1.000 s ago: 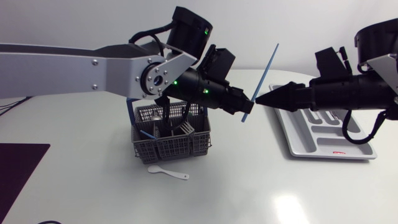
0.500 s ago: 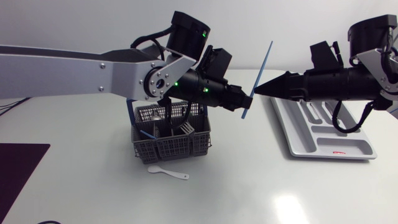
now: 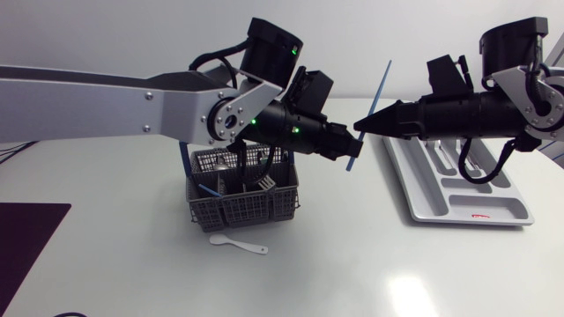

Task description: Unload the cutlery basket into the drawer organizer.

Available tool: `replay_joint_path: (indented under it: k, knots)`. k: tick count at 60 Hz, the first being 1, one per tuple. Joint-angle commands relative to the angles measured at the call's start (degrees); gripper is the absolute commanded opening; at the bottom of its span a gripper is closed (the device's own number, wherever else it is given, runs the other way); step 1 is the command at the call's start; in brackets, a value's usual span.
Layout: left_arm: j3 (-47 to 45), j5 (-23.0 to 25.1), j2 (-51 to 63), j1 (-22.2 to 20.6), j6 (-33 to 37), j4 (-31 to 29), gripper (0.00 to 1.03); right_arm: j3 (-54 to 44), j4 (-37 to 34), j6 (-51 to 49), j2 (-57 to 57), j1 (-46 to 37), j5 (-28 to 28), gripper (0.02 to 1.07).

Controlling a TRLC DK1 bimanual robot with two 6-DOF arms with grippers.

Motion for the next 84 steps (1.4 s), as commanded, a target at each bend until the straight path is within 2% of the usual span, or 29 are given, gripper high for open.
replay_joint_path:
  k: [1, 9, 11, 16, 18, 24, 32, 38, 45, 50, 52, 60, 71, 84]
  knots:
    - [-1.63, 0.53, 1.01, -0.30, -1.42, 0.77, 0.04, 0.71, 0.89, 1.57, 0.74, 0.32, 0.09, 0.08]
    - [-1.63, 0.53, 0.66, -0.30, -1.33, 1.21, 0.23, 0.09, 0.72, 1.40, 0.30, 0.24, -0.27, 0.08]
    - [-1.63, 0.44, 0.30, -0.22, -1.33, 1.21, 0.34, 0.00, 0.63, 1.40, 0.04, 0.24, -0.27, 0.08]
    - [-1.19, -0.18, -0.84, -0.04, -0.98, 1.21, 0.52, -0.26, 0.19, 1.13, -0.58, -0.29, -0.27, 0.08]
    - [-0.75, -0.88, -1.98, 0.40, -0.81, 0.86, 0.56, -0.35, -0.16, 0.96, -0.84, -0.91, -0.35, 0.08]
    - [0.57, -1.32, -4.97, 2.68, 0.34, -0.55, 0.61, 0.00, -3.32, -1.85, -0.93, -4.07, -1.41, 0.08]
    - [2.41, -2.38, -8.49, 6.02, 5.08, -5.82, 0.61, 0.97, -8.33, -7.30, 0.57, -10.49, -1.50, 0.08]
    - [3.73, -2.64, -10.24, 7.08, 13.52, -14.87, 0.63, 3.26, -12.03, -12.22, 4.52, -15.32, 1.84, 0.08]
    - [-0.40, -3.34, -12.26, 7.08, 25.74, -24.54, 0.64, 7.03, -12.82, -16.09, 12.34, -19.36, 9.93, 0.08]
    - [-5.76, -5.54, -15.43, 6.38, 31.54, -25.68, 0.64, 9.85, -12.90, -17.41, 16.91, -20.51, 14.50, 0.08]
    - [-9.63, -7.03, -17.63, 5.23, 36.46, -27.35, 0.64, 10.81, -12.82, -17.85, 18.41, -20.59, 16.87, 0.08]
    - [-21.49, -15.12, -24.22, 1.63, 47.27, -27.26, 0.66, 15.47, -12.82, -18.20, 25.61, -20.95, 23.90, 0.08]
    - [-30.64, -21.62, -25.54, -1.45, 53.69, -26.30, 0.66, 20.04, -13.61, -17.94, 33.44, -19.98, 31.02, 0.09]
    - [-37.67, -24.88, -25.89, -2.15, 57.11, -21.38, 0.68, 23.29, -14.49, -17.76, 39.24, -18.22, 34.72, 0.11]
